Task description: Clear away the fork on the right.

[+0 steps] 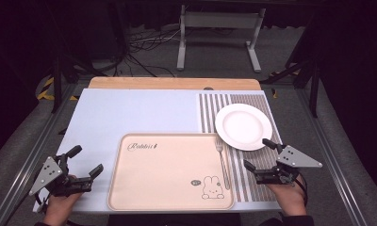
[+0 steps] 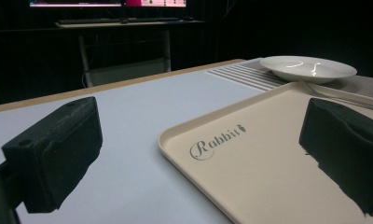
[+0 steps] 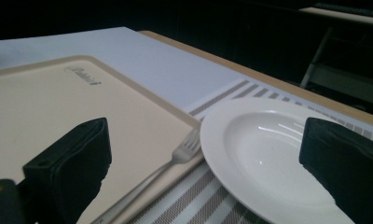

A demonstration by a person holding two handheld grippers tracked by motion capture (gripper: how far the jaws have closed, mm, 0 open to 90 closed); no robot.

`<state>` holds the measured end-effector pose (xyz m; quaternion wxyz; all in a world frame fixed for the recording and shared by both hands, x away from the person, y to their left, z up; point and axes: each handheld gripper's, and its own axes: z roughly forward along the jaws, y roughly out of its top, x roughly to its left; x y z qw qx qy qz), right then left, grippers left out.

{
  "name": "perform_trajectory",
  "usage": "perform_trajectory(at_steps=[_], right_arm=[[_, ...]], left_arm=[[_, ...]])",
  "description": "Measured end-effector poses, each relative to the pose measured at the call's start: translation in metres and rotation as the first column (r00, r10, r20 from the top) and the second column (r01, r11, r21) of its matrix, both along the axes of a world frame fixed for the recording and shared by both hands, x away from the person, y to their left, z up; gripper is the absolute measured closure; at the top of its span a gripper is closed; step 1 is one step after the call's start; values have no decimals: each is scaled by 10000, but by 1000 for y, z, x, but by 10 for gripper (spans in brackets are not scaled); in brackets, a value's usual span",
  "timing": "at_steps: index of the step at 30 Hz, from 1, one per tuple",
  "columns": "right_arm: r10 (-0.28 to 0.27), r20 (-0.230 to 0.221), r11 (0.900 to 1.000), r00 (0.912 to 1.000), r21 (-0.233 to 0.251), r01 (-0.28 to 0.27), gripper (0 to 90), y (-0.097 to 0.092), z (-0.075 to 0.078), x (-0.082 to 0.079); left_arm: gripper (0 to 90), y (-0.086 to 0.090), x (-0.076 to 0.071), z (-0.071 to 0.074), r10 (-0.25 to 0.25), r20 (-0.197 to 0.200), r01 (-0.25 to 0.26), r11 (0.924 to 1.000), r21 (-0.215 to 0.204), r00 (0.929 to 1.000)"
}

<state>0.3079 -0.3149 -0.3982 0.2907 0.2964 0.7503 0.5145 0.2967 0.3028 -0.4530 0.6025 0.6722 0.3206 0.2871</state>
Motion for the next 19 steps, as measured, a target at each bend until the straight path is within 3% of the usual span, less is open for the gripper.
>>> perform_trajectory(at_steps=[8, 10, 13, 19], right_arm=[[-219, 435, 9996, 9988, 211, 210, 39, -16, -28, -2], [-287, 270, 9991, 9992, 310, 278, 40, -19, -34, 1], [-365, 177, 9974, 9992, 631, 353, 40, -20, -36, 2], [-365, 150, 9981, 9992, 503, 357, 39, -16, -37, 3]], left_arm=[[0, 2, -1, 1, -16, 42, 17, 9999, -158, 10000], [0, 2, -1, 2, -26, 71, 27, 9999, -138, 10000], [0, 2, -1, 2, -18, 118, 19, 9999, -115, 9999], [0, 2, -1, 2, 11, 108, -10, 10000, -93, 9999]])
